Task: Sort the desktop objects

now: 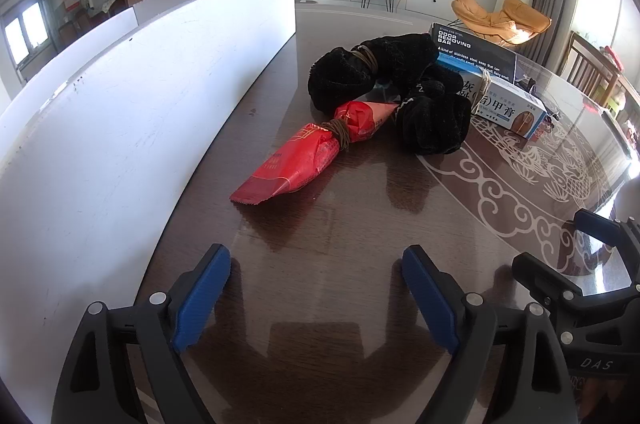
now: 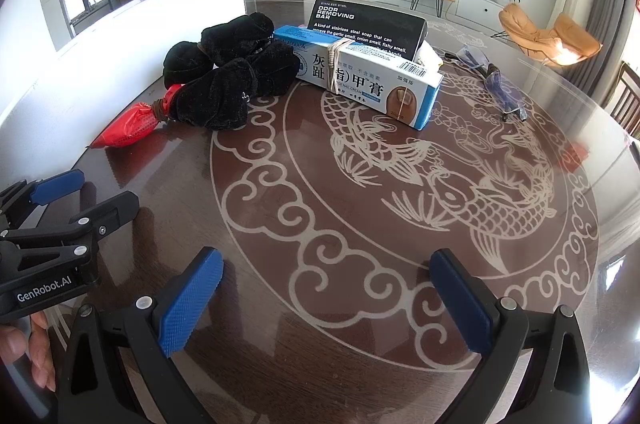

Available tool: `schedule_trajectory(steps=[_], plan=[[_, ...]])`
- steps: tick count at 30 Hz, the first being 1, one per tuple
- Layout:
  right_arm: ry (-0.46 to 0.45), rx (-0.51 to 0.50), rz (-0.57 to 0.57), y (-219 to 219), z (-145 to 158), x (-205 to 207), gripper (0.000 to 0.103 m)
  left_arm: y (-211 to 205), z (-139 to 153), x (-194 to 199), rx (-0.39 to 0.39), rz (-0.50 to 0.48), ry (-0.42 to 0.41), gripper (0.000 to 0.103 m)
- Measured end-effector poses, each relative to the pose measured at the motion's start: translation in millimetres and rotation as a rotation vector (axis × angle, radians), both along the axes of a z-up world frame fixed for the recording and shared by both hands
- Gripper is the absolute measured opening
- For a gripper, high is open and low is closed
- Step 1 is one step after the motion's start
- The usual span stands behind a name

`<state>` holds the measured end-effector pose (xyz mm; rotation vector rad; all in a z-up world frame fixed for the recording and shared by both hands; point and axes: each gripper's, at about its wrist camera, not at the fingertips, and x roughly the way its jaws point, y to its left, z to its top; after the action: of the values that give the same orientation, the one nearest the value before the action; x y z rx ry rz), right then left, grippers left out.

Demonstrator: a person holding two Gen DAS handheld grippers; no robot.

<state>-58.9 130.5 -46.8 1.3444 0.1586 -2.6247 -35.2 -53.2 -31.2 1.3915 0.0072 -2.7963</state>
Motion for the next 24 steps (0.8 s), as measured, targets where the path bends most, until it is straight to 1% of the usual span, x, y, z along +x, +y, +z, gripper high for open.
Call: schedule_trajectory(steps=[4, 10, 11, 12, 13, 24], plan=[[0.000, 0.000, 0.000, -0.2, -0.1, -0.1, 0.103, 1.6, -0.1, -0.3, -0.001, -0.018, -0.005, 0.093], [0.000, 0.000, 0.000, -0.2, -0.2, -0.1, 0.103, 1.9, 0.4, -1.3, -0.001, -0.020, -0.007, 0.093], [0.000, 0.000, -0.001, -0.1, -0.2, -0.1, 0.103, 1.9, 0.4, -1.3, -0.003, -0.019, -0.007, 0.095], [0.000, 0.000, -0.001, -0.1, -0.2, -0.1, 0.103, 0.7, -0.7, -1.4, -0.003, -0.014, -0.018, 0.102], [0.000, 0.000, -0.001, -0.3, -0.3, -0.2, 0.103, -0.5, -1.5, -1.0, 0.000, -0.011, -0.024, 0.103], [0.000, 0.000, -0.001, -0.1, -0.3, -0.1, 0.103, -2.8, -0.4, -0.5, -0.001, -0.013, -0.025, 0.103]])
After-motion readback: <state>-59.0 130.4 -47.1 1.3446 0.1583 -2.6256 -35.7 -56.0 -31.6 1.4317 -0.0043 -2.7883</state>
